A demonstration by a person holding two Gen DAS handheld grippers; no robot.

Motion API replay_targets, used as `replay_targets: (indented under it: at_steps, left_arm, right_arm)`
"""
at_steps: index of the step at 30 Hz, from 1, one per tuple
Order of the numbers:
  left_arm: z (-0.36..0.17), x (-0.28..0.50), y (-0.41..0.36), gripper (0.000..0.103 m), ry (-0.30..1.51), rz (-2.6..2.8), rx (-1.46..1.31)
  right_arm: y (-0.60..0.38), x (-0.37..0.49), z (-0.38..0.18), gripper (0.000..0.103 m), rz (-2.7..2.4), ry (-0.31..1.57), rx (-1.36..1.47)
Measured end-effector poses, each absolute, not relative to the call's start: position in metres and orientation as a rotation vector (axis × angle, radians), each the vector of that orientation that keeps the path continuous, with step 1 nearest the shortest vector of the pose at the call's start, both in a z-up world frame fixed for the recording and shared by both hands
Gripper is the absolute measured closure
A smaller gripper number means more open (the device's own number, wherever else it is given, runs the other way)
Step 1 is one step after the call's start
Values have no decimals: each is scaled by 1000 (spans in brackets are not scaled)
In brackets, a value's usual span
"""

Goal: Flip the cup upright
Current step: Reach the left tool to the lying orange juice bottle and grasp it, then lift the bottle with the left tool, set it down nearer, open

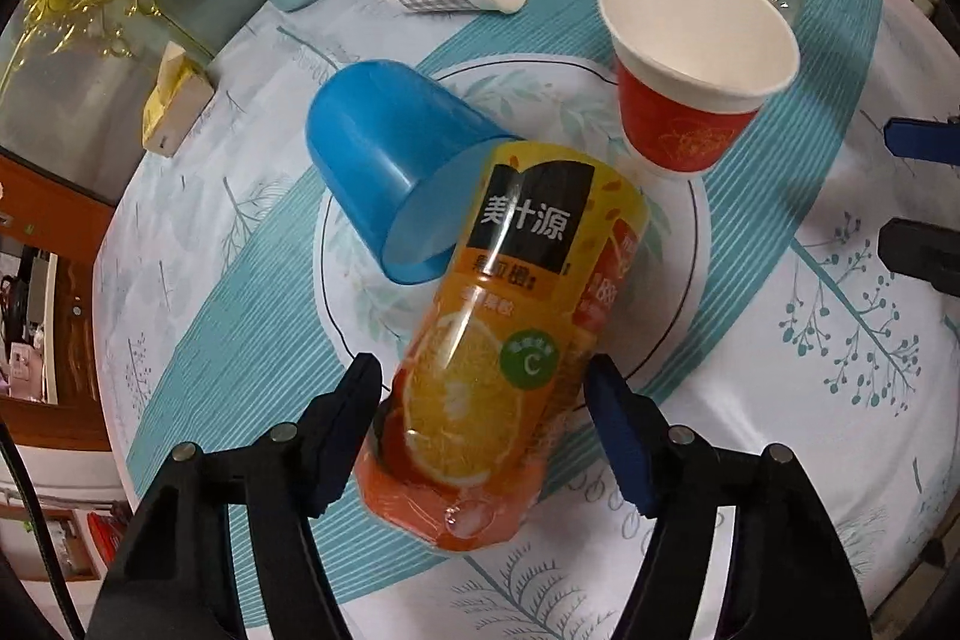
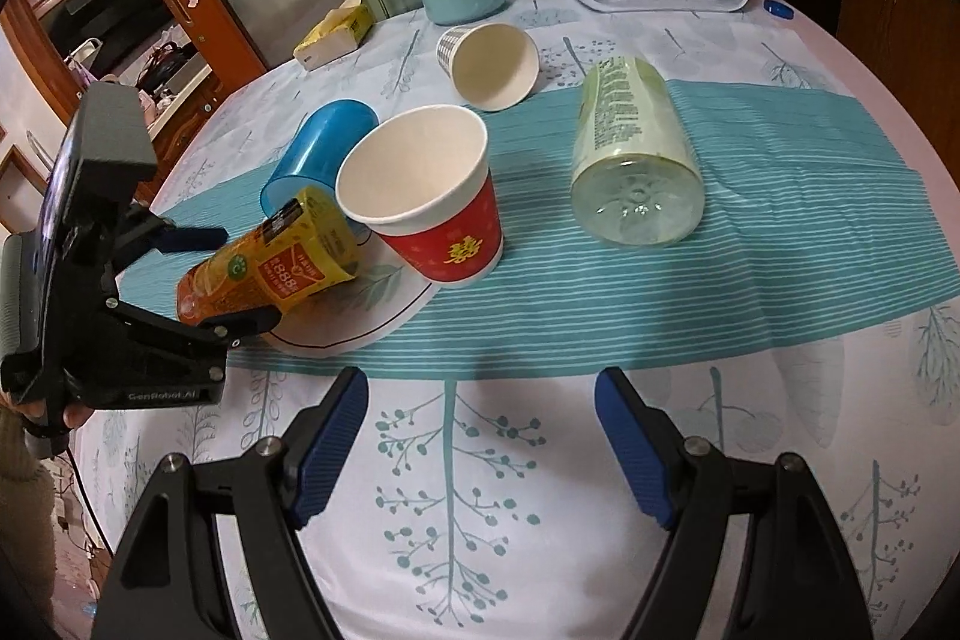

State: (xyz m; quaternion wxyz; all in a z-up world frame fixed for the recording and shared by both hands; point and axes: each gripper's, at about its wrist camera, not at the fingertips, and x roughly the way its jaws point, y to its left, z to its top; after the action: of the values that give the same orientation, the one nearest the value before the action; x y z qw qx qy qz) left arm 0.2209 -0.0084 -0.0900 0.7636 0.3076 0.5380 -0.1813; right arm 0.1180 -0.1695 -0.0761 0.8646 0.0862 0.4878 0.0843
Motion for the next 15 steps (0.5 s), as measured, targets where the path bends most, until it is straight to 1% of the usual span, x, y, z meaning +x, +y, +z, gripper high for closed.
replay_targets:
  at_steps: [4,7,8,15]
  left_arm:
    - [-91,223,-8,35,1198,-376,659]
    - [-91,225,-8,37,1239,-335,631]
    - [-91,225,-8,41,1257,-323,615]
    - [-82,222,3,43,1365,-239,398]
  right_arm:
    - [-167,124,-79,24,175,1025,187]
    - [-167,131,-83,24,162,1031,195]
    - [-166,132,-83,24,159,1034,198]
    - [-168,130,-81,24,160,1030,214]
